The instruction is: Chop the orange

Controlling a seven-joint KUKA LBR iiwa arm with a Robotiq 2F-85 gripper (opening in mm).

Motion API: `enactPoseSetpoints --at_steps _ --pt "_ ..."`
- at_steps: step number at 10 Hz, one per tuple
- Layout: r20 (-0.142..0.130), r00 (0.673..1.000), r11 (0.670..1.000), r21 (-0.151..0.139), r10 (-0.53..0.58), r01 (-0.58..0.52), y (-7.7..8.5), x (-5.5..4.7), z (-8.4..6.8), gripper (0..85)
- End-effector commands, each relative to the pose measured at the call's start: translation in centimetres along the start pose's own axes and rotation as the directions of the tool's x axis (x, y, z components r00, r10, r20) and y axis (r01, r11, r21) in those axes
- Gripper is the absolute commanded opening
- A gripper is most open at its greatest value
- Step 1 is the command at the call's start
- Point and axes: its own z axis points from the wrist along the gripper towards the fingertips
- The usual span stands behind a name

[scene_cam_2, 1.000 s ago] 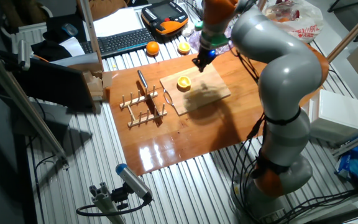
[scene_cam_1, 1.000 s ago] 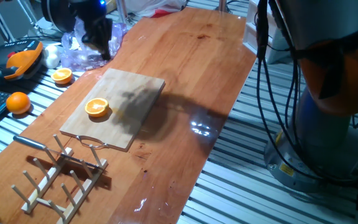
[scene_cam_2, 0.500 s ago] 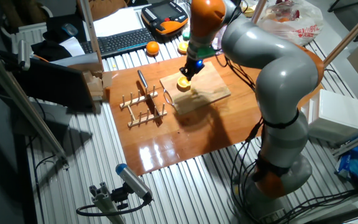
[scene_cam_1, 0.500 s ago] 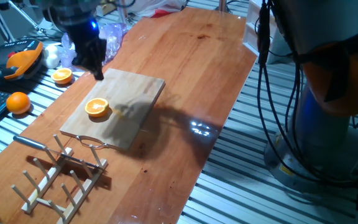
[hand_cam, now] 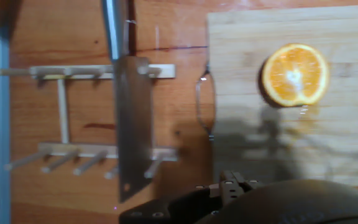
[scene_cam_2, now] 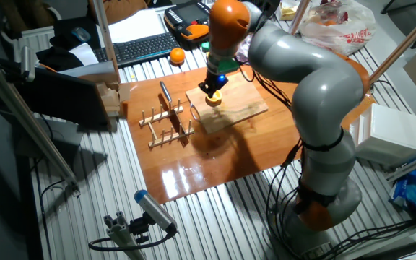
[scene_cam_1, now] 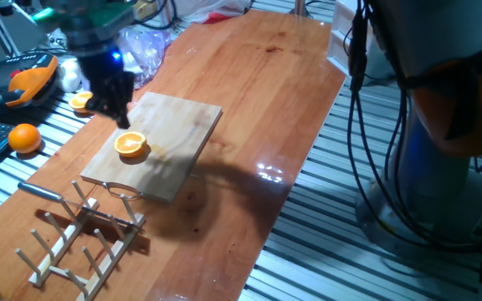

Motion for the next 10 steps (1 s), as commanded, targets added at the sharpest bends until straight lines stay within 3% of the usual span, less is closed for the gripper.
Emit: enactPoseSetpoints --at_steps 1,5,10 --pt "-0.001 1.0 1.0 0.0 0.0 0.0 5.42 -0.7 0.44 0.0" --pt "-0.013 1.0 1.0 0.0 0.005 -0.005 5.43 -0.64 0.47 0.0" --pt "-0.001 1.0 1.0 0.014 0.016 -0.016 5.73 -0.24 0.96 0.0"
